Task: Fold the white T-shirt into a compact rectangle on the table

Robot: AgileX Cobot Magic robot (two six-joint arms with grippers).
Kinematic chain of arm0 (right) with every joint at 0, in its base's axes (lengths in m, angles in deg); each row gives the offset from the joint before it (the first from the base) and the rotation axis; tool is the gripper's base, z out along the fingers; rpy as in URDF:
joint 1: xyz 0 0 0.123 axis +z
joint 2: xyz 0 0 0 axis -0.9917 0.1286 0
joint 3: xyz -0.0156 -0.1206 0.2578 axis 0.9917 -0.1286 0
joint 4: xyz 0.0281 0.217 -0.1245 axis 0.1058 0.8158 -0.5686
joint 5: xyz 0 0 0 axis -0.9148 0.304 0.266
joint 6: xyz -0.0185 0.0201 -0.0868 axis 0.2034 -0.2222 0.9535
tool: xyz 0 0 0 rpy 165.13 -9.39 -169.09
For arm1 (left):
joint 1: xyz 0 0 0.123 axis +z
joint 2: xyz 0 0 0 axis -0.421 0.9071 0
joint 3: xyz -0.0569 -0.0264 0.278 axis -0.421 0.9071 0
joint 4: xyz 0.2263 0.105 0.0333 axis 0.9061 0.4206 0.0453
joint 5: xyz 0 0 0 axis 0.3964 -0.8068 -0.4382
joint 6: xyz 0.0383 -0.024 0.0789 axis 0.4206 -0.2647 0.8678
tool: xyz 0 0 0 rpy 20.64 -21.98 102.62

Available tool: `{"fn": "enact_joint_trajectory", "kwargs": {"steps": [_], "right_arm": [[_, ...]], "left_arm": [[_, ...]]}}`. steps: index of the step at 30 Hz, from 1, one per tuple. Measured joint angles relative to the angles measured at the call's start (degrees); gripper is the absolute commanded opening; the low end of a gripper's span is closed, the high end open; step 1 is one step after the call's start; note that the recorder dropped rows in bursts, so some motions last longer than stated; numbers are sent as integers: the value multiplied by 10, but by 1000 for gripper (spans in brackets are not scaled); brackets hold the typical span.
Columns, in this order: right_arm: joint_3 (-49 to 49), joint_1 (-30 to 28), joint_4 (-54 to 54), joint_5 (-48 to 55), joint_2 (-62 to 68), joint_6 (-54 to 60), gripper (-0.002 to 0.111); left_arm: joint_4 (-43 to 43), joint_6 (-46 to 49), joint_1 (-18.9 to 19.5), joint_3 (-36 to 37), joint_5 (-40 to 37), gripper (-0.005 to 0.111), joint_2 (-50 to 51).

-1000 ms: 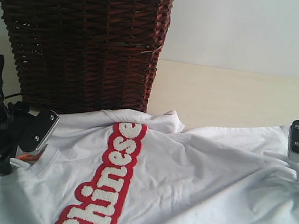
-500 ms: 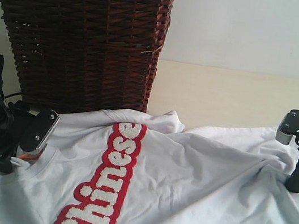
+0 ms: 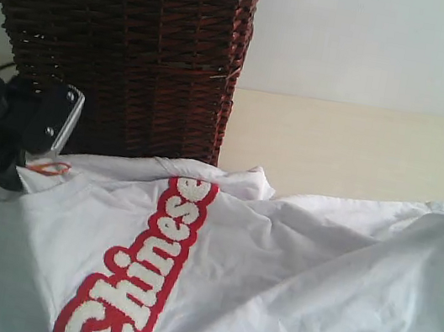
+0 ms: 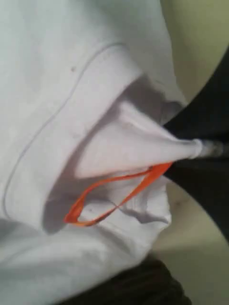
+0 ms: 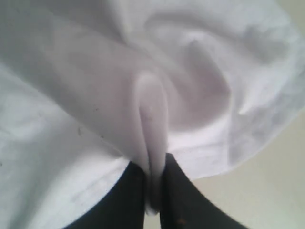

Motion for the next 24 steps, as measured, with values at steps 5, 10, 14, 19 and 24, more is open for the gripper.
{"fn": "enact_joint_trajectory", "kwargs": {"steps": [5, 10, 14, 19, 24], "right_arm": [[0, 0, 1, 53, -146, -30, 0], [0, 0, 5, 97, -266, -48, 0], [0, 0, 6, 104, -338, -106, 0], [0, 0, 36, 104, -377, -150, 0], [0, 22, 69, 127, -399, -164, 0]], "left_arm": [[44, -175, 0, -4, -26, 0, -126], [204, -404, 0, -4, -65, 0, -242], [247, -551, 0, -4, -62, 0, -350], [262, -673, 0, -4, -37, 0, -439], [286, -703, 0, -4, -38, 0, -497]]}}
